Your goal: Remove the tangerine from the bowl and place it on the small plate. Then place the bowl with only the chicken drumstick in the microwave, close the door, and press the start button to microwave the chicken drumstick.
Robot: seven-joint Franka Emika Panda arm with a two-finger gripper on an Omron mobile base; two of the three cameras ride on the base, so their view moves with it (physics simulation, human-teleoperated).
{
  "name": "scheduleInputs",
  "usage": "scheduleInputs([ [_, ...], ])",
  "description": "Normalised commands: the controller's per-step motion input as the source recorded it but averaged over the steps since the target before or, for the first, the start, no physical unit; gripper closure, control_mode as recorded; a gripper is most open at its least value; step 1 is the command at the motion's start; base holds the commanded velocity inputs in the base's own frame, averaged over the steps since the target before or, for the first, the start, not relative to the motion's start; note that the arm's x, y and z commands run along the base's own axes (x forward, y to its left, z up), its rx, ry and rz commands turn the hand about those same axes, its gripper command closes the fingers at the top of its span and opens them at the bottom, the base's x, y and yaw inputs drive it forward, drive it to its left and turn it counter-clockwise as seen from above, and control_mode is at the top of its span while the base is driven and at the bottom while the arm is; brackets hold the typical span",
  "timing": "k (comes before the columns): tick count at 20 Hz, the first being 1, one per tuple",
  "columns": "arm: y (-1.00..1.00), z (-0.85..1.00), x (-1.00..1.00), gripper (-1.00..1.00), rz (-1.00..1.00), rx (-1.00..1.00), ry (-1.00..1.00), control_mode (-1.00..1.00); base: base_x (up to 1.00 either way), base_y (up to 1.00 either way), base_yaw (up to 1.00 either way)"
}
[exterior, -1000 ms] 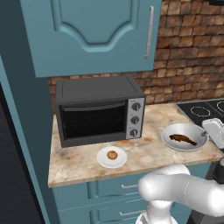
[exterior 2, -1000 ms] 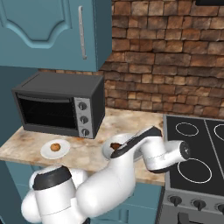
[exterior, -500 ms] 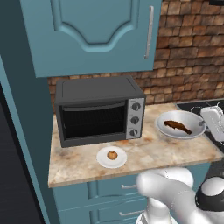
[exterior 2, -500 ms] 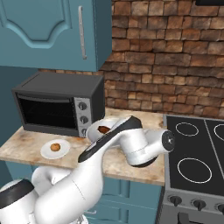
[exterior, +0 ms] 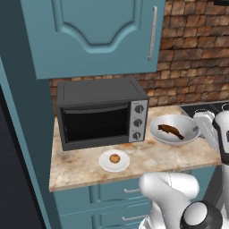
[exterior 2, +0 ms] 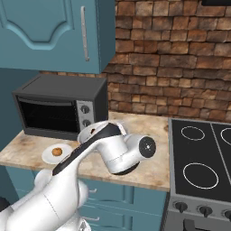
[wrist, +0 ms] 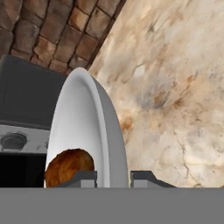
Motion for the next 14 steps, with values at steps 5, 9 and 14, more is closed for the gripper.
scheduleInputs([
  [5, -0.12, 0.04, -0.61, 1.0, -0.09, 0.0, -0.11, 1.0, -0.2, -0.11, -0.04],
  [9, 0.0, 0.0, 0.0, 1.0, 0.0, 0.0, 0.0, 1.0, -1.0, -0.85, -0.2],
  [14, 0.0, 0.0, 0.0, 1.0, 0.0, 0.0, 0.0, 1.0, -1.0, -0.05, 0.05],
])
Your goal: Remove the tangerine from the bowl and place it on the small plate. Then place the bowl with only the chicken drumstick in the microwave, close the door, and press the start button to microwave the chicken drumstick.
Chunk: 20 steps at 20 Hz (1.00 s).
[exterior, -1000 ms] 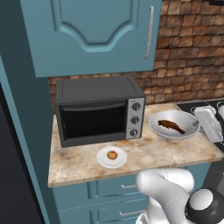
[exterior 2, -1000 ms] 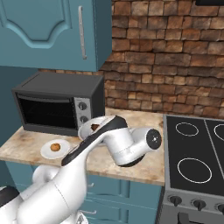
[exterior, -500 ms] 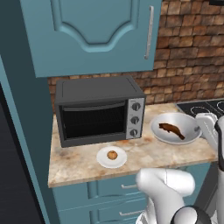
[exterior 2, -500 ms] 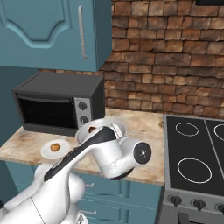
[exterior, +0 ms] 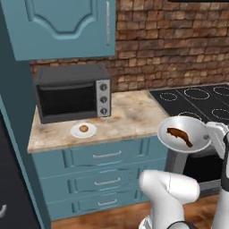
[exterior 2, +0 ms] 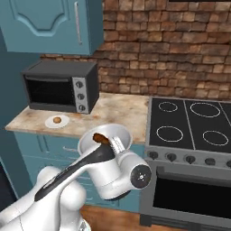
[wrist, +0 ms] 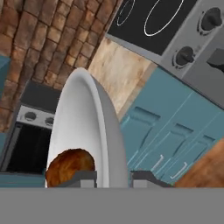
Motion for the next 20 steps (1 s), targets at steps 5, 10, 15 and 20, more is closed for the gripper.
scheduleInputs([
  [5, 0.0, 0.0, 0.0, 1.0, 0.0, 0.0, 0.0, 1.0, -1.0, 0.57, 0.45],
  [10, 0.0, 0.0, 0.0, 1.0, 0.0, 0.0, 0.0, 1.0, -0.95, 0.69, 0.43],
  [15, 0.0, 0.0, 0.0, 1.0, 0.0, 0.0, 0.0, 1.0, -0.07, 1.0, 0.24],
  [20, 0.0, 0.0, 0.0, 1.0, 0.0, 0.0, 0.0, 1.0, 0.22, 1.0, 0.17],
])
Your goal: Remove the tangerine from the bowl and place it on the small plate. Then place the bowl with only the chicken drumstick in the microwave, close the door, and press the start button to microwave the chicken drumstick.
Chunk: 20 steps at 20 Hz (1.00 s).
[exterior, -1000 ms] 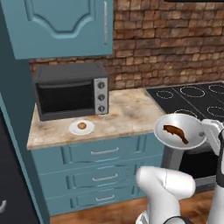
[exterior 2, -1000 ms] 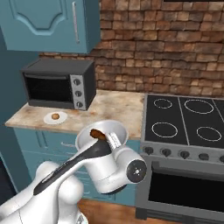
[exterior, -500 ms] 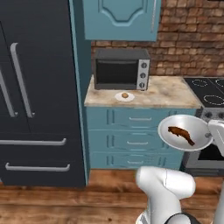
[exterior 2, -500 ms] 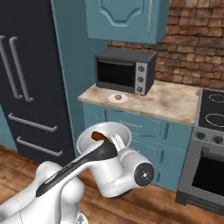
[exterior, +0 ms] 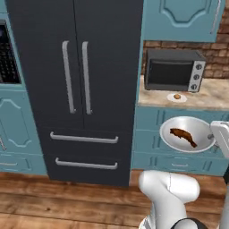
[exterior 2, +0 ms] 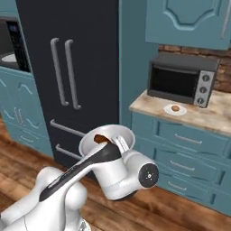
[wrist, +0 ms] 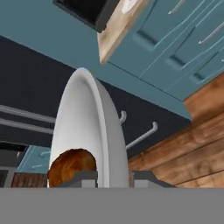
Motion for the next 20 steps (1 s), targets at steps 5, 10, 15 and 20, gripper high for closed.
scheduleInputs([
  [5, 0.0, 0.0, 0.0, 1.0, 0.0, 0.0, 0.0, 1.0, 0.14, 1.0, 0.15],
  [10, 0.0, 0.0, 0.0, 1.0, 0.0, 0.0, 0.0, 1.0, 0.17, 1.0, 0.01],
  [15, 0.0, 0.0, 0.0, 1.0, 0.0, 0.0, 0.0, 1.0, 0.23, 1.0, 0.0],
  [20, 0.0, 0.0, 0.0, 1.0, 0.0, 0.0, 0.0, 1.0, 0.38, 1.0, -0.19],
])
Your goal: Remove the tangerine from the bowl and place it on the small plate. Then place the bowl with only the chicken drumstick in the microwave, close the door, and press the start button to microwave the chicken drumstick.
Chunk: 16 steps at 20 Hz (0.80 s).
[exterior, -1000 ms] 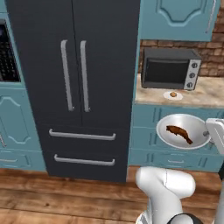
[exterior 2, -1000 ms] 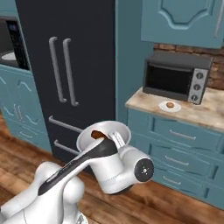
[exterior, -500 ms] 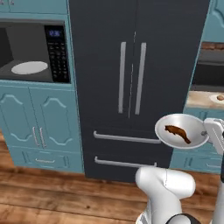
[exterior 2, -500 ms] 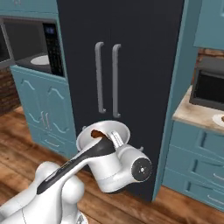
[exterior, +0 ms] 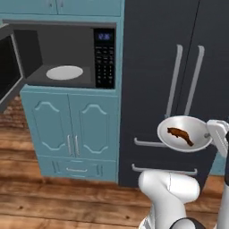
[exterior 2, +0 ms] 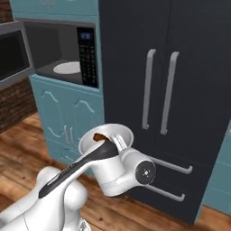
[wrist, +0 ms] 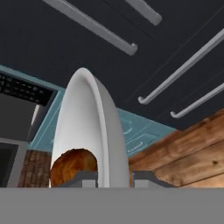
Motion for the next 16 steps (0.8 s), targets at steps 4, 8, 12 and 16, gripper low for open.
scheduleInputs([
  [4, 0.0, 0.0, 0.0, 1.0, 0.0, 0.0, 0.0, 1.0, 0.3, 1.0, -0.29],
  [8, 0.0, 0.0, 0.0, 1.0, 0.0, 0.0, 0.0, 1.0, 0.38, 1.0, -0.27],
  [12, 0.0, 0.0, 0.0, 1.0, 0.0, 0.0, 0.0, 1.0, 0.51, 1.0, -0.28],
  [16, 0.0, 0.0, 0.0, 1.0, 0.0, 0.0, 0.0, 1.0, 0.7, 0.82, -0.22],
])
